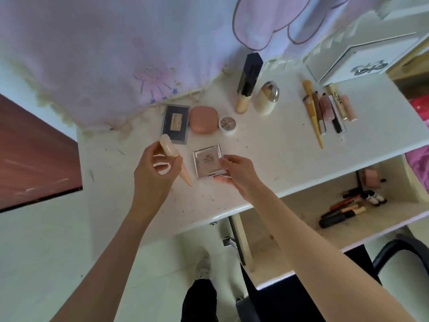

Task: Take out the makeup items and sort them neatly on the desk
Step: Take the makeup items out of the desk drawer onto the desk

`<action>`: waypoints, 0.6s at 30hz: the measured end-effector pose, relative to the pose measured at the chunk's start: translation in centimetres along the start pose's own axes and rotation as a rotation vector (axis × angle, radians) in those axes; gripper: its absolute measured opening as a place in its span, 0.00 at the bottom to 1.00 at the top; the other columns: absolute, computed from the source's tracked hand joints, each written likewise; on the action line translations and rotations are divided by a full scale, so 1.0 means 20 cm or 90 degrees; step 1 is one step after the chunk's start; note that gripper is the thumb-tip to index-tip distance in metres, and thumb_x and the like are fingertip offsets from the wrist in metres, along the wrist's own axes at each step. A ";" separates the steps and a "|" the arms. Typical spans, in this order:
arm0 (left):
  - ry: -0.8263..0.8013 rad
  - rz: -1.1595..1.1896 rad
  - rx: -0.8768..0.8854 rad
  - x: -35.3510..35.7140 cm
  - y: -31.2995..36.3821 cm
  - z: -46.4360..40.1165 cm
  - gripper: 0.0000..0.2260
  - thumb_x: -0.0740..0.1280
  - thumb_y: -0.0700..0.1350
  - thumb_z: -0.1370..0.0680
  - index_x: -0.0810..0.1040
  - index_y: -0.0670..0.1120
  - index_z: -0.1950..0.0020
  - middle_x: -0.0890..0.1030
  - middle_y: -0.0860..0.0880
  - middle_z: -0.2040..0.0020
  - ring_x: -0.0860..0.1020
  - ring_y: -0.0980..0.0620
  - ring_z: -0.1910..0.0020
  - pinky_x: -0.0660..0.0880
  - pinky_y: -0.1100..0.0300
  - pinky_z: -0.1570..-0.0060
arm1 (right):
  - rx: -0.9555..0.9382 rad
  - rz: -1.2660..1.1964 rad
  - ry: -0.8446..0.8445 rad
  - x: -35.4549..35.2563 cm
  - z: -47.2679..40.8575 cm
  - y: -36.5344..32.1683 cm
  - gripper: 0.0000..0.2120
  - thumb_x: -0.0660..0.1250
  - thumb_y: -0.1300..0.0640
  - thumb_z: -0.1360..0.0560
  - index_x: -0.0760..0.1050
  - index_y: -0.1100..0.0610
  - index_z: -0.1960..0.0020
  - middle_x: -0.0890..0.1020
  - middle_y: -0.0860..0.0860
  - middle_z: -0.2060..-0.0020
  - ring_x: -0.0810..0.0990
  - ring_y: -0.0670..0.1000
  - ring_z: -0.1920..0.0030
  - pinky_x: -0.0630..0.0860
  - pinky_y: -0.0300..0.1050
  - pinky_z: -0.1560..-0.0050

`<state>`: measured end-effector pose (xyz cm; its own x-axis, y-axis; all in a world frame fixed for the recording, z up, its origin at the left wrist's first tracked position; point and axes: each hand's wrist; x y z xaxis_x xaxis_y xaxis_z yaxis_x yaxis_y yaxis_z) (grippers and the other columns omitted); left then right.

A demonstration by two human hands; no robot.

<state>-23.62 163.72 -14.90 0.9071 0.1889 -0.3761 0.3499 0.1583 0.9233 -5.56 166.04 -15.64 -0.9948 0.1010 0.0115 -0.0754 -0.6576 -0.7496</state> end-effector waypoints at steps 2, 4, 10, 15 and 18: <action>0.010 0.015 -0.017 -0.01 -0.02 -0.03 0.17 0.70 0.46 0.27 0.72 0.53 0.40 0.77 0.64 0.51 0.76 0.68 0.54 0.73 0.75 0.57 | -0.010 0.006 0.015 0.05 -0.03 -0.02 0.08 0.64 0.64 0.25 0.78 0.54 0.60 0.82 0.55 0.58 0.80 0.51 0.60 0.81 0.44 0.56; 0.012 0.025 -0.026 -0.02 -0.03 -0.05 0.18 0.70 0.45 0.27 0.72 0.51 0.39 0.77 0.62 0.50 0.76 0.68 0.55 0.72 0.77 0.59 | -0.051 0.071 0.065 0.10 -0.06 -0.03 0.06 0.66 0.62 0.26 0.80 0.53 0.57 0.82 0.48 0.64 0.79 0.46 0.64 0.80 0.39 0.57; 0.012 0.059 -0.035 -0.04 -0.01 -0.14 0.17 0.70 0.45 0.27 0.74 0.49 0.40 0.78 0.61 0.52 0.77 0.67 0.56 0.72 0.76 0.61 | -0.118 0.288 0.082 0.19 -0.10 -0.09 0.07 0.62 0.61 0.27 0.79 0.58 0.57 0.78 0.52 0.63 0.73 0.52 0.60 0.69 0.42 0.53; -0.021 0.211 -0.098 0.01 0.05 -0.20 0.18 0.70 0.42 0.26 0.70 0.56 0.41 0.77 0.55 0.49 0.80 0.59 0.51 0.78 0.56 0.49 | -0.115 0.284 0.065 0.13 -0.05 -0.11 0.12 0.62 0.55 0.24 0.80 0.62 0.57 0.82 0.56 0.63 0.79 0.57 0.60 0.73 0.39 0.57; -0.067 0.291 -0.112 0.08 0.08 -0.23 0.17 0.71 0.41 0.28 0.71 0.58 0.46 0.79 0.55 0.49 0.80 0.57 0.50 0.78 0.55 0.48 | -0.001 0.027 -0.004 0.05 -0.02 -0.14 0.13 0.64 0.52 0.23 0.78 0.62 0.53 0.82 0.58 0.57 0.82 0.54 0.58 0.80 0.44 0.57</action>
<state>-22.77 168.79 -14.45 0.9804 0.1791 0.0820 -0.1252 0.2449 0.9614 -6.32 168.35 -13.73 -0.9975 0.0683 -0.0162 -0.0329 -0.6594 -0.7510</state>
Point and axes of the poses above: each hand's wrist, its own z-axis away from the middle knuckle, its own x-axis out of the palm, y = z × x
